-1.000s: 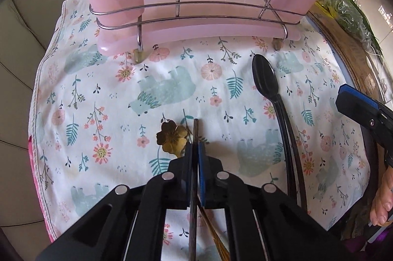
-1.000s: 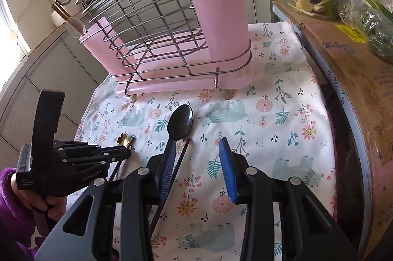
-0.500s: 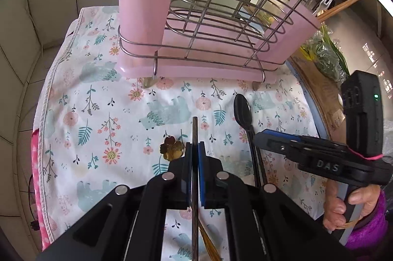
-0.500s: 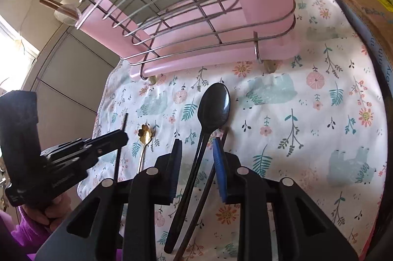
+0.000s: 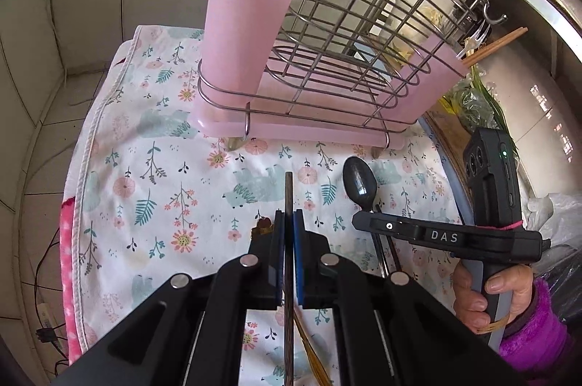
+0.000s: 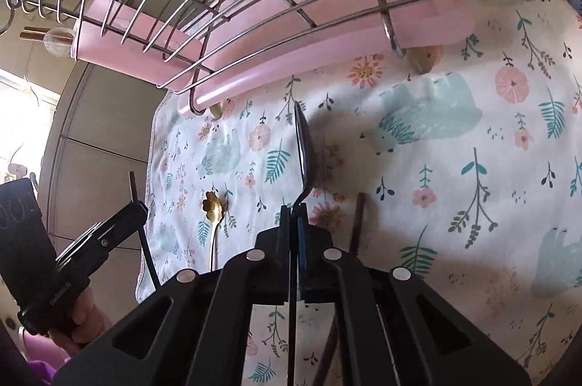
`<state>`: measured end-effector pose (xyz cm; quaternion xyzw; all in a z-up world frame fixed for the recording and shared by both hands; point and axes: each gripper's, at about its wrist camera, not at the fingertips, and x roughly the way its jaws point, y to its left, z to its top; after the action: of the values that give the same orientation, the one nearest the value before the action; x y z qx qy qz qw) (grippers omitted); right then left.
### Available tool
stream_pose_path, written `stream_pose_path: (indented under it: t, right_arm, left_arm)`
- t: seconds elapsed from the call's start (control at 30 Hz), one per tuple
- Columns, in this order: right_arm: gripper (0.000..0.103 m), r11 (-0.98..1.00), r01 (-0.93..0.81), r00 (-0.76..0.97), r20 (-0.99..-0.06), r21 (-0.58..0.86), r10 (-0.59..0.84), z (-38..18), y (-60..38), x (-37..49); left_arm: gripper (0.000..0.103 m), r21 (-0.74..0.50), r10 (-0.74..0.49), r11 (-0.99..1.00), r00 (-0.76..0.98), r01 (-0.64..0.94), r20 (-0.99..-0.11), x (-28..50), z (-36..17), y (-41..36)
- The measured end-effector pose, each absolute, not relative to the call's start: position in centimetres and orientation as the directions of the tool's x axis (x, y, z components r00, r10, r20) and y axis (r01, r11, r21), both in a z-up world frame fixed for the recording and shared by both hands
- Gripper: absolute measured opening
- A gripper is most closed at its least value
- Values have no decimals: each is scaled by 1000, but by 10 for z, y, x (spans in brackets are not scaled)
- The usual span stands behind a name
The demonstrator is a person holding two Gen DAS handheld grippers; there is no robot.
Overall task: Organize utensils
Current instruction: 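Lift the black chopstick and black spoon up above the pink holder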
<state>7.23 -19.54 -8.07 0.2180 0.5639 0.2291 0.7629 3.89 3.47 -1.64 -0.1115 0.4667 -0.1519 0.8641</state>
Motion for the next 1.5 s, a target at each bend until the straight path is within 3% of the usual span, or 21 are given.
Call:
stream_pose_path:
  t: [0.33, 0.67, 0.93, 1.5]
  right_arm:
    - [4, 810, -307, 537, -612, 500, 581, 9, -201, 28]
    - [4, 874, -382, 838, -286, 300, 464, 129, -227, 9]
    - [4, 920, -325, 932, -94, 218, 351, 167, -236, 35]
    - [4, 967, -229, 973, 38, 110, 226, 166, -239, 66]
  left_arm:
    - [4, -354, -356, 924, 675, 148, -646, 24, 39, 58]
    - [4, -324, -286, 933, 872, 158, -398, 17, 143, 75]
    - [4, -281, -162, 955, 961, 96, -225, 35, 204, 80]
    - [4, -147, -104, 987, 940, 59, -325, 95, 138, 44]
